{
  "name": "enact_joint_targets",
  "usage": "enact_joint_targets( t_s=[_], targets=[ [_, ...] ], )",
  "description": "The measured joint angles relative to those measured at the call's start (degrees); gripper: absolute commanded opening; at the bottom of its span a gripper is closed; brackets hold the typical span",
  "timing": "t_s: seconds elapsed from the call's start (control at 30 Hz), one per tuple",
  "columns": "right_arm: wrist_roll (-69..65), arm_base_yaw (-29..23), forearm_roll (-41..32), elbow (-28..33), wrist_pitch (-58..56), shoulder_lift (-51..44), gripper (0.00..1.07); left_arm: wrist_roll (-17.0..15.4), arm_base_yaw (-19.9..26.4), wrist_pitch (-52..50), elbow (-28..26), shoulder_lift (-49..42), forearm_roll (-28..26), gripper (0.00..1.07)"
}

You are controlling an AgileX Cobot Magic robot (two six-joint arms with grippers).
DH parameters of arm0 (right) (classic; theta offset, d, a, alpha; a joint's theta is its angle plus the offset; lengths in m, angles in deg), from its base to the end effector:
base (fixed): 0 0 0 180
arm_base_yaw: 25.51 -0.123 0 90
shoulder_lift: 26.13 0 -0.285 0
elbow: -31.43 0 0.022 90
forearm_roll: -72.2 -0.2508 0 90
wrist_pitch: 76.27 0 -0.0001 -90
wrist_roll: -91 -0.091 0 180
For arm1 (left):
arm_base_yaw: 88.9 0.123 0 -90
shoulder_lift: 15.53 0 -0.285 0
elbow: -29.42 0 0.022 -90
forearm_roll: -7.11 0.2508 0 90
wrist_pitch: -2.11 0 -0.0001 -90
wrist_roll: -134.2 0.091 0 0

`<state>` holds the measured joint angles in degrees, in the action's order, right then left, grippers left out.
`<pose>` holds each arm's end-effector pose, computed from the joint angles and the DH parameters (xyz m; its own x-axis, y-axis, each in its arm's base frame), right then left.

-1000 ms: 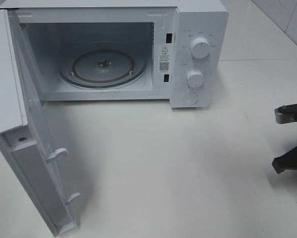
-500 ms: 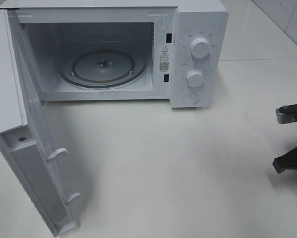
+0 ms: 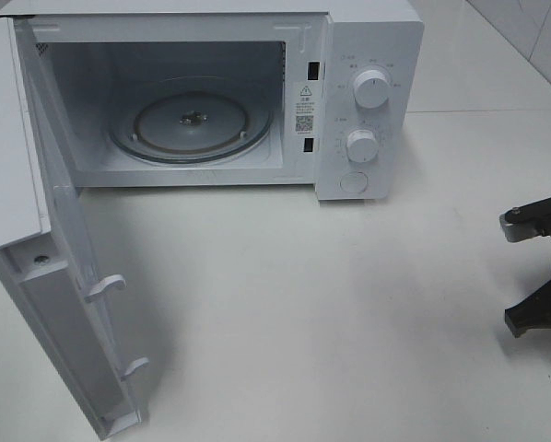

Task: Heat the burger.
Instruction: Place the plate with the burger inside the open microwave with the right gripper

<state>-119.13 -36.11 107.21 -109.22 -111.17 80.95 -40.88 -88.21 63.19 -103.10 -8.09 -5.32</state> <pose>0.2477 0.0159 0.1129 -0.9814 -0.1794 -0.0682 -0.1479 0.9333 -0.3272 -0.0091 -0.0173 0.2836 -0.4324 -0.0252 -0.9013 0.1496 0.9838 -0.0992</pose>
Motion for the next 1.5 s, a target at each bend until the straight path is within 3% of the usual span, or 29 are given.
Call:
enact_joint_targets(
  t_s=[0.43, 1.0, 1.5],
  targets=[
    [-6.25, -5.90, 4.98, 0.00, -6.36, 0.34, 0.00, 0.00, 0.00, 0.00, 0.00, 0.00, 0.00, 0.98],
    [-6.42, -14.73, 4.70, 0.06, -13.35, -8.42, 0.00, 0.00, 0.00, 0.00, 0.00, 0.00, 0.00, 0.98],
    [-6.02, -23.61, 2.52, 0.11, -14.73, -10.60, 0.00, 0.00, 0.00, 0.00, 0.00, 0.00, 0.00, 0.98]
  ],
)
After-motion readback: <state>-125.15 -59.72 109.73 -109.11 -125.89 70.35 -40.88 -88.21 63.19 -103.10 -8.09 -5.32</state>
